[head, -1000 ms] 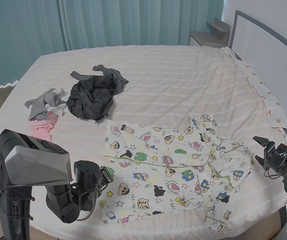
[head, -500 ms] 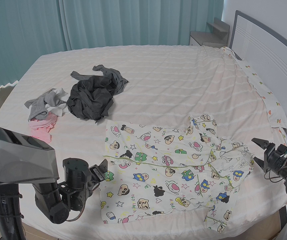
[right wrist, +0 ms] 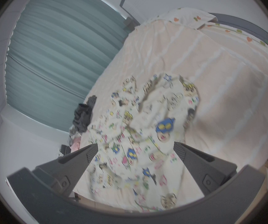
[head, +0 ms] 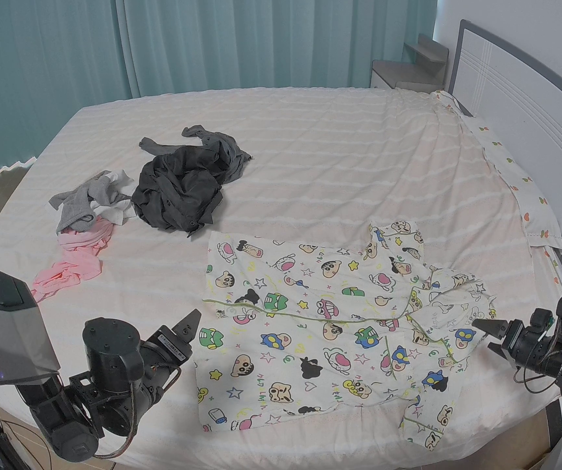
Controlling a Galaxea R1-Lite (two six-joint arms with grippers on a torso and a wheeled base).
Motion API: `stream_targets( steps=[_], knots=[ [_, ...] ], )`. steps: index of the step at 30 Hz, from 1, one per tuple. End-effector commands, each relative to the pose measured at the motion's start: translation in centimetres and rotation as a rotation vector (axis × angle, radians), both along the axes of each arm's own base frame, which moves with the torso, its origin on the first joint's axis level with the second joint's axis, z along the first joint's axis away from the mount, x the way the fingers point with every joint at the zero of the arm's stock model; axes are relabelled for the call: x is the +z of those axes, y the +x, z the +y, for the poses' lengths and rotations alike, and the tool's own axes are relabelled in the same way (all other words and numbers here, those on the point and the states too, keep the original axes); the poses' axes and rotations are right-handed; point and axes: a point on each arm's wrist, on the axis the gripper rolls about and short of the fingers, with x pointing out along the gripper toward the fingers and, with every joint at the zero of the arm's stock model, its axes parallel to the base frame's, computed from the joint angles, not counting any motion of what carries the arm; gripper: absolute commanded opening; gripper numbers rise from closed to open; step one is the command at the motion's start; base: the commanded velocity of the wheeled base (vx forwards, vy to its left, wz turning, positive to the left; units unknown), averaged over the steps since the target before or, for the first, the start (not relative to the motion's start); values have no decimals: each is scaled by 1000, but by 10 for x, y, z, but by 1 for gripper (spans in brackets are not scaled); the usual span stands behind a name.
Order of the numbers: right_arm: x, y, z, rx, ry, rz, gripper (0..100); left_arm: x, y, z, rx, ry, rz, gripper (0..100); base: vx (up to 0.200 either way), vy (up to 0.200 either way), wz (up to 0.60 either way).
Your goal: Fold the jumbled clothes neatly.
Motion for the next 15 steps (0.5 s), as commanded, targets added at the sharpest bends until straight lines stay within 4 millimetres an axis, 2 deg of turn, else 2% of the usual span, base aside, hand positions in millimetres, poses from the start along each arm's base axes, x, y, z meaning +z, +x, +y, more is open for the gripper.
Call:
stream_targets(
  steps=[1, 9, 15],
  knots=[
    [-15, -7, 3, 34, -31, 99, 100, 7, -5, 2, 0, -29, -20, 100, -200, 0, 0],
    [-48, -7, 13, 154, -94, 234, 100, 11, -12, 7, 2, -37, -21, 100, -200, 0, 0],
    [-56, 1, 35, 249, -96, 196, 100, 5, -12, 7, 3, -20, 3, 100, 0, 0, 0]
  ],
)
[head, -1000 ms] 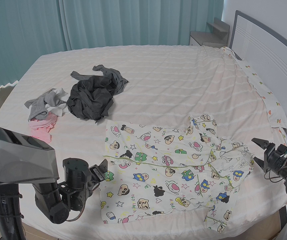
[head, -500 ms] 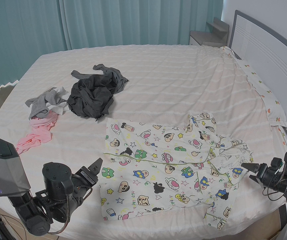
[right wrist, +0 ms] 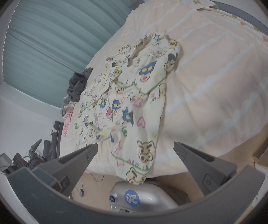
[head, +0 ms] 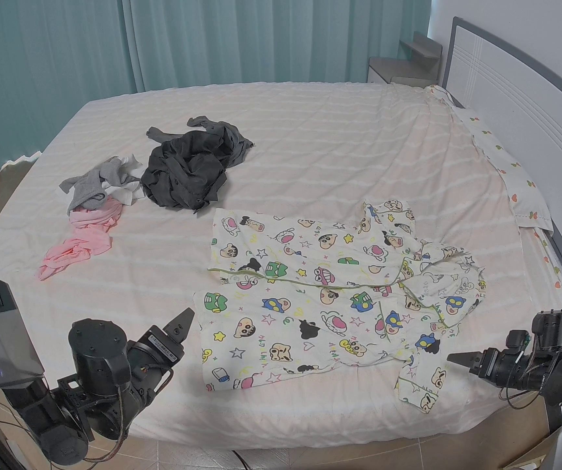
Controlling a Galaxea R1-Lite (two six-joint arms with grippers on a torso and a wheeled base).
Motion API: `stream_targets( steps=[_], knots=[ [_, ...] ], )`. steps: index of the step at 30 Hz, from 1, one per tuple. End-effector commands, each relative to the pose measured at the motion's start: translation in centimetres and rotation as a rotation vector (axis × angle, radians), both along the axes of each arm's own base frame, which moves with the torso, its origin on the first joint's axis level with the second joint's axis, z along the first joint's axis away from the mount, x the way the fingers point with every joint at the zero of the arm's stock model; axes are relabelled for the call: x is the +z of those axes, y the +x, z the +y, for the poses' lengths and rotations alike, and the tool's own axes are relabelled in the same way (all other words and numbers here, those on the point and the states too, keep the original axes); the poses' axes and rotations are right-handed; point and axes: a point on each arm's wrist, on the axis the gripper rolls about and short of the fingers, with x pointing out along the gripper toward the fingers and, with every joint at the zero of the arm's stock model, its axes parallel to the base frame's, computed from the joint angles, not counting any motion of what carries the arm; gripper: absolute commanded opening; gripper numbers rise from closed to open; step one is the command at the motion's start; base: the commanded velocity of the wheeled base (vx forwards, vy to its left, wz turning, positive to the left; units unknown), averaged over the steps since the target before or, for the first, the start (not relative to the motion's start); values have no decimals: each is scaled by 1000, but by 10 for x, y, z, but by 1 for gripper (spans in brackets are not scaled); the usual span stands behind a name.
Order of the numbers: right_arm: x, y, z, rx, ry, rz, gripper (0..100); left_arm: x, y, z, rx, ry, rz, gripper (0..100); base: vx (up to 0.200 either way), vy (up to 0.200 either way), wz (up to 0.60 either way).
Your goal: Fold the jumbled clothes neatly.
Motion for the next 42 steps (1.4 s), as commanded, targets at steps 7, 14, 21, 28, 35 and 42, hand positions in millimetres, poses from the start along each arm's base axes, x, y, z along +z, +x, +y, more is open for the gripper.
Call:
stream_targets(
  steps=[7, 14, 21, 28, 35, 42],
  knots=[
    [-35, 8, 32, 131, 16, 106, 100, -8, 0, 0, -1, 21, 33, 100, 0, 0, 0],
    [-42, 19, 34, 123, -2, 94, 100, -12, 1, -1, -1, 30, 46, 100, 0, 0, 0],
    [-46, 21, 49, 187, -6, 93, 100, -14, 2, -1, 2, 33, 51, 100, 0, 0, 0],
    [-49, 26, 55, 170, -35, 88, 100, -14, 3, -1, 3, 33, 51, 100, 0, 0, 0],
    [-41, 15, 48, 144, -24, 81, 0, -14, 3, -1, 5, 33, 50, 100, 0, 0, 0],
    [-26, 2, 43, 107, 9, 68, 0, -14, 3, -1, 5, 33, 51, 100, 0, 0, 0]
  ],
)
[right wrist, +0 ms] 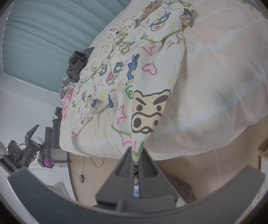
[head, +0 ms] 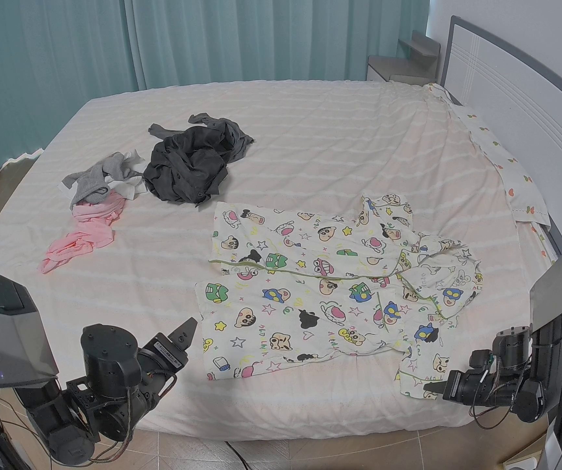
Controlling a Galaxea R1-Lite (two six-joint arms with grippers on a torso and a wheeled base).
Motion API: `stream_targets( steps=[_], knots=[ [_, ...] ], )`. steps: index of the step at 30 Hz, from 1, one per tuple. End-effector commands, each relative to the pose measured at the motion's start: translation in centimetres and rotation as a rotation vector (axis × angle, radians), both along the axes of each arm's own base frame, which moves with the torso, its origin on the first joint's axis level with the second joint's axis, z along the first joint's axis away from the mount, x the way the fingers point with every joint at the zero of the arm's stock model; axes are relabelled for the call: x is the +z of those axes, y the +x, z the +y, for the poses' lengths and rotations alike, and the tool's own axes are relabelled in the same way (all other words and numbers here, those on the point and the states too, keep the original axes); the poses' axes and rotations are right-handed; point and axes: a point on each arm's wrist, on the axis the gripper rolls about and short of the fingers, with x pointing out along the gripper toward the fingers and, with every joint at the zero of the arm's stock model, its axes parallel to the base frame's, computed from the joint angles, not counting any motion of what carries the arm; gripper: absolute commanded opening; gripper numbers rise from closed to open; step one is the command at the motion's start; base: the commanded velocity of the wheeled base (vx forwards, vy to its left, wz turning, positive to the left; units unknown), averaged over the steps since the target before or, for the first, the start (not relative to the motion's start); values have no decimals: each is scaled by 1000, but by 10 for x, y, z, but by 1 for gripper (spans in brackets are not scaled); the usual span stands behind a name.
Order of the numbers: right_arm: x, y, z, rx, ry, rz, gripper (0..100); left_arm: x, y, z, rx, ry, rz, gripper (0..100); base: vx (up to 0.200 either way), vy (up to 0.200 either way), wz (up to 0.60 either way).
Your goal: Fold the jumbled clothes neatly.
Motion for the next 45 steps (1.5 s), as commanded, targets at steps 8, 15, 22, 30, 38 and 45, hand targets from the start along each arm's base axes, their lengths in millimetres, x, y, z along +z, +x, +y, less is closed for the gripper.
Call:
stream_targets(
  steps=[8, 15, 22, 30, 38, 45],
  knots=[
    [46, -6, -28, -110, 103, -125, 0, -5, 1, 0, -1, 12, 20, 100, 0, 0, 0],
    [63, -14, -36, -127, 119, -135, 0, -21, 1, -3, -34, 36, 84, 100, 0, 0, 0],
    [61, -25, -34, -108, 101, -46, 0, -27, 2, -3, -42, 46, 109, 100, 0, 0, 0],
    [41, -30, -45, -87, -35, 31, 0, -29, 2, -4, -47, 49, 115, 100, 0, 0, 0],
    [31, -34, -38, -1, -90, 81, 0, -31, 2, -4, -45, 53, 121, 100, 0, 0, 0],
    [19, -43, -38, 59, -148, 184, 0, -31, 3, -4, -45, 53, 122, 100, 0, 0, 0]
  ],
)
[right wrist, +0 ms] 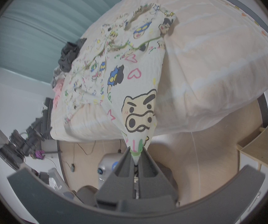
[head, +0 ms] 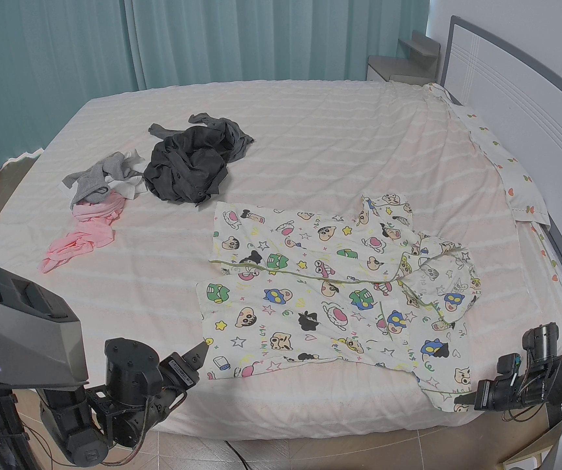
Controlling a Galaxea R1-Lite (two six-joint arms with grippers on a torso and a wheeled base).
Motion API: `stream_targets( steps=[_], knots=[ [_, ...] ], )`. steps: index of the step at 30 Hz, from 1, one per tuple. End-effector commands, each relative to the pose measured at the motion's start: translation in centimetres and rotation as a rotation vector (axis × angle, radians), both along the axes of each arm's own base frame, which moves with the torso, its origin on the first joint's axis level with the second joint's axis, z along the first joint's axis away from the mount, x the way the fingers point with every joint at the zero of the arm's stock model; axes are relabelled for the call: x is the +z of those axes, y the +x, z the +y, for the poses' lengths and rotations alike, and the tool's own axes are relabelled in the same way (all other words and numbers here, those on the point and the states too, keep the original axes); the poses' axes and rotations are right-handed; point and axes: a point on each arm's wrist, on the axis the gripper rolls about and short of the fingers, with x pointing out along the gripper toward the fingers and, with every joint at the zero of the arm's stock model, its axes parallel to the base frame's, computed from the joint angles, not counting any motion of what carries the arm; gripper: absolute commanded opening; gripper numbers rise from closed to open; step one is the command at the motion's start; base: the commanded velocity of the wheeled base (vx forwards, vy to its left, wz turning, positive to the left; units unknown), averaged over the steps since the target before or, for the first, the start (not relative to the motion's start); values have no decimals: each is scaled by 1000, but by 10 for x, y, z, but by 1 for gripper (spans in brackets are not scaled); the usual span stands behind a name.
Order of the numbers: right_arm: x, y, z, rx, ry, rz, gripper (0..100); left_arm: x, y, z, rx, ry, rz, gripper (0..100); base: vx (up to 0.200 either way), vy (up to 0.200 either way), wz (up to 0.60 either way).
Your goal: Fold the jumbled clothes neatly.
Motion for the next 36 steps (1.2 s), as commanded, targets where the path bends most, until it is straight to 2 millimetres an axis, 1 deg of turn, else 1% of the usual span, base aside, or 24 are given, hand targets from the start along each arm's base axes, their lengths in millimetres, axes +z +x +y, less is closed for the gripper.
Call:
stream_targets(
  steps=[1, 2, 5, 11, 13, 16, 18, 20, 21, 22, 24, 25, 26, 28, 29, 30, 31, 34, 36],
  knots=[
    [-9, -9, 0, 30, -39, 69, 0, -2, 0, 0, 0, 4, 7, 100, 0, 0, 0],
    [-9, -9, -1, 24, -45, 69, 100, -2, 0, 0, 2, 5, 8, 100, 0, 0, 0],
    [-8, -8, -2, 18, -50, 64, 100, -2, 1, 0, 2, 4, 7, 100, 0, 0, 0],
    [0, -7, -12, -35, -46, 9, 100, -8, 0, -1, -11, 12, 33, 100, 0, 0, 0],
    [3, -2, -17, -66, -47, -38, 100, -8, 0, -1, -22, -14, 42, 100, 0, 0, 0],
    [7, 4, -24, -121, -35, -112, 100, -8, 2, -1, -84, -126, 90, 100, 0, 0, 0],
    [9, 7, -23, -139, 5, -135, 100, -10, 2, 1, -151, -191, 141, 100, 0, 0, 0],
    [11, 9, -21, -146, 29, -148, 100, -12, 2, 1, -189, -207, 170, 100, 0, 0, 0],
    [12, 10, -19, -155, 47, -150, 100, -19, 2, 0, -193, -194, 204, 100, 0, 0, 0],
    [13, 10, -18, -158, 56, -148, 100, -24, 4, -1, -188, -180, 224, 100, 0, 0, 0],
    [13, 11, -17, -162, 65, -149, 100, -32, 14, -3, -172, -170, 235, 100, 0, 0, 0],
    [13, 11, -17, -162, 65, -150, 100, -33, 16, -3, -167, -169, 237, 100, 0, 0, 0],
    [13, 11, -17, -161, 65, -154, 100, -39, 23, 0, -142, -157, 254, 100, 0, 0, 0],
    [14, 12, -17, -158, 65, -157, 100, -42, 26, 0, -143, -141, 266, 100, 0, 0, 0],
    [14, 12, -15, -152, 66, -157, 100, -50, 32, -1, -151, -101, 287, 100, 0, 0, 0],
    [14, 12, -15, -152, 66, -157, 100, -50, 32, -1, -151, -101, 287, 100, 0, 0, 0],
    [14, 12, -14, -150, 68, -155, 100, -53, 40, -3, -144, -74, 276, 100, 0, 0, 0],
    [14, 12, -14, -157, 76, -155, 100, -52, 54, -10, -126, -66, 237, 100, 0, 0, 0],
    [15, 12, -14, -160, 81, -156, 100, -52, 59, -13, -129, -64, 234, 100, 0, 0, 0]
  ],
)
